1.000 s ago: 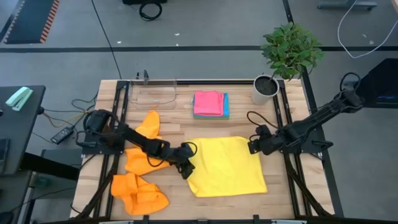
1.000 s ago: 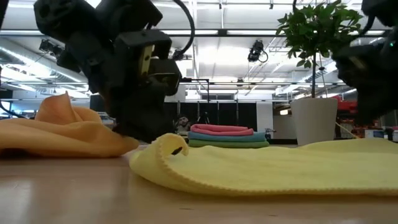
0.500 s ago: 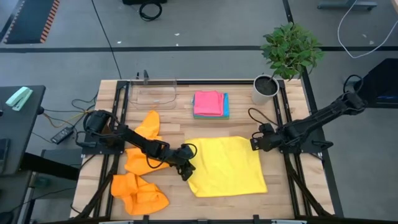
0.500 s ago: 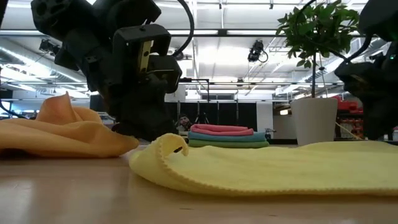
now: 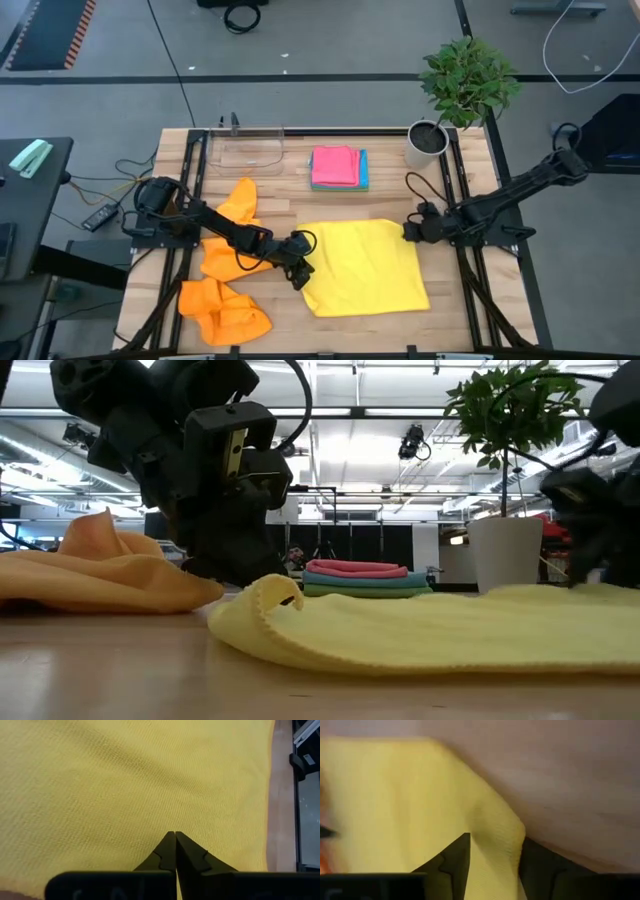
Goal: Fold microfiber towels
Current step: Fold the yellow towel
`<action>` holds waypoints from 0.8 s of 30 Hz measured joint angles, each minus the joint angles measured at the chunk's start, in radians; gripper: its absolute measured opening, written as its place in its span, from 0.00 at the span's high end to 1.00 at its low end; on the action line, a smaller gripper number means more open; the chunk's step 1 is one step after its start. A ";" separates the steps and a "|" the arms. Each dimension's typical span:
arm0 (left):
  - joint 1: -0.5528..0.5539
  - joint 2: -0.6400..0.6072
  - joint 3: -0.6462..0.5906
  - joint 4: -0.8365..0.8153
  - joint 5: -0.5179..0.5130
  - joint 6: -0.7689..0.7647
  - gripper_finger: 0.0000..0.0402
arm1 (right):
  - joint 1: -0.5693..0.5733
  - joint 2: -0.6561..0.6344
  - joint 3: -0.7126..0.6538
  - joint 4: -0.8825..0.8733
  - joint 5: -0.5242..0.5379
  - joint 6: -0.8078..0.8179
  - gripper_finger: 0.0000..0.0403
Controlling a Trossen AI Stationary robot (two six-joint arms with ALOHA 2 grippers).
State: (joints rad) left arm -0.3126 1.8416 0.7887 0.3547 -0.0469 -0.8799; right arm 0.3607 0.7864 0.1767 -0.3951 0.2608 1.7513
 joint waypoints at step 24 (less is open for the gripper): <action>0.002 0.000 0.000 -0.008 -0.005 0.012 0.95 | -0.130 0.044 0.219 -0.348 0.144 -0.395 0.99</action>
State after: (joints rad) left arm -0.3107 1.8415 0.7883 0.3466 -0.0521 -0.8676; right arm 0.2311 0.8308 0.3962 -0.7428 0.4045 1.3560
